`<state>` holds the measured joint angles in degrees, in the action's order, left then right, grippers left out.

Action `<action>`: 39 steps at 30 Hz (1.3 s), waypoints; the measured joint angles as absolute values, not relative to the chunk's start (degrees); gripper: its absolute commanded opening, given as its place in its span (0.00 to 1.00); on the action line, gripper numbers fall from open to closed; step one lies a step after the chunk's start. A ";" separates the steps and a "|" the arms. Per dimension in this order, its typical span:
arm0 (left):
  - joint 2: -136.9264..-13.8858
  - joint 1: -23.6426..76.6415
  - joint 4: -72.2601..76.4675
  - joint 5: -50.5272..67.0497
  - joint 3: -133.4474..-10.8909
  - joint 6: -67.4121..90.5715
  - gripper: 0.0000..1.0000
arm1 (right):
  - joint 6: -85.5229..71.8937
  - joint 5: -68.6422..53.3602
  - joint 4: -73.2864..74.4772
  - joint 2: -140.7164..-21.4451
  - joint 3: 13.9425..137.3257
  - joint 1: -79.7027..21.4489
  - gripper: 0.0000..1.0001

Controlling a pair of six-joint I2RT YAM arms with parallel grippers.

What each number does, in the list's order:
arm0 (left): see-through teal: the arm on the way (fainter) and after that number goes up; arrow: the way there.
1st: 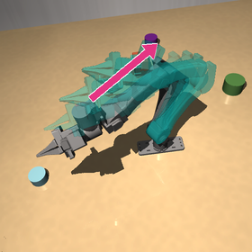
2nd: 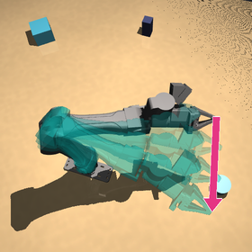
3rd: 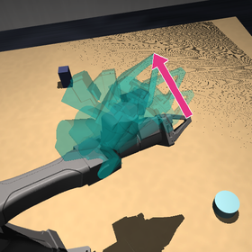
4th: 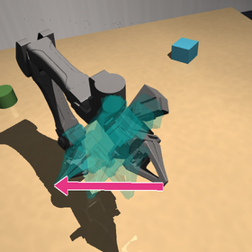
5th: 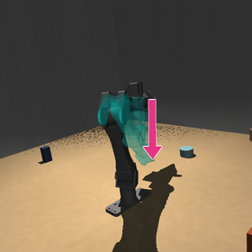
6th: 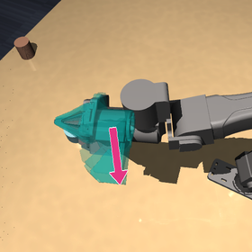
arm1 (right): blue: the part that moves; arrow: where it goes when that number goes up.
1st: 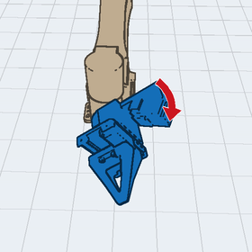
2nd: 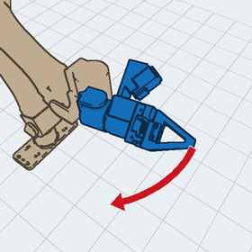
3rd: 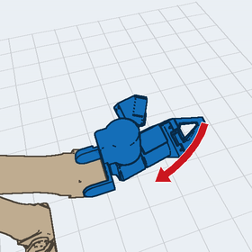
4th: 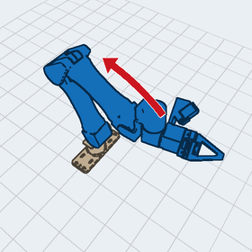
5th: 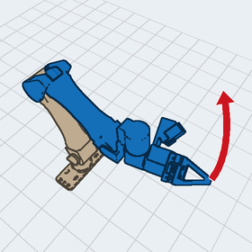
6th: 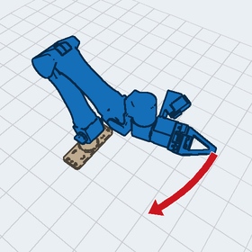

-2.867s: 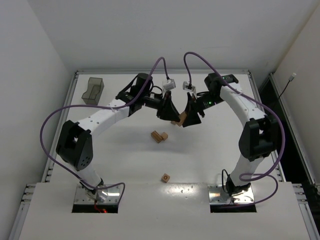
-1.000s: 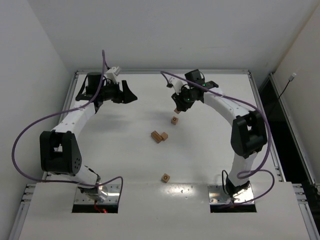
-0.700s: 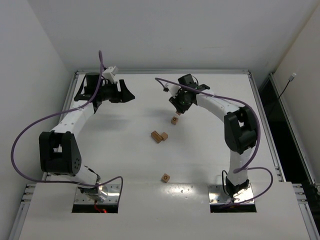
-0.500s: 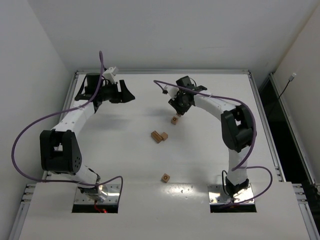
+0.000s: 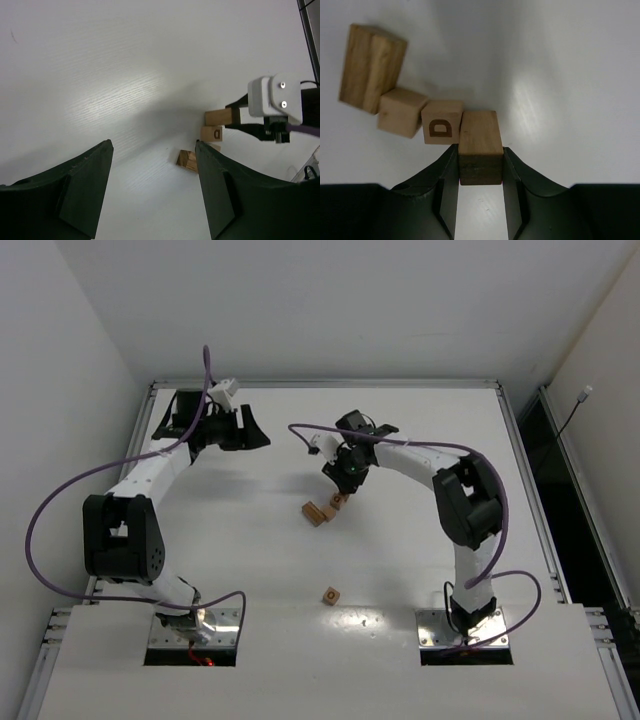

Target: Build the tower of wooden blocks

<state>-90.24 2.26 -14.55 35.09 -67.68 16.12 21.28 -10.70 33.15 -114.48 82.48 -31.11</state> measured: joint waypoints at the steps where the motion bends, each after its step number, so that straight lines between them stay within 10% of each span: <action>1: -90.26 2.26 -14.63 35.09 -67.68 16.05 0.63 | 21.78 -11.70 33.82 -114.08 81.65 -31.48 0.00; 19: -90.65 1.13 -15.31 38.76 -67.66 12.84 0.63 | 31.75 -18.83 42.57 -99.44 72.20 -41.36 0.00; 39: -91.09 1.13 -17.54 37.89 -67.66 10.72 0.63 | 35.53 -8.14 51.18 -117.97 93.17 -35.62 0.00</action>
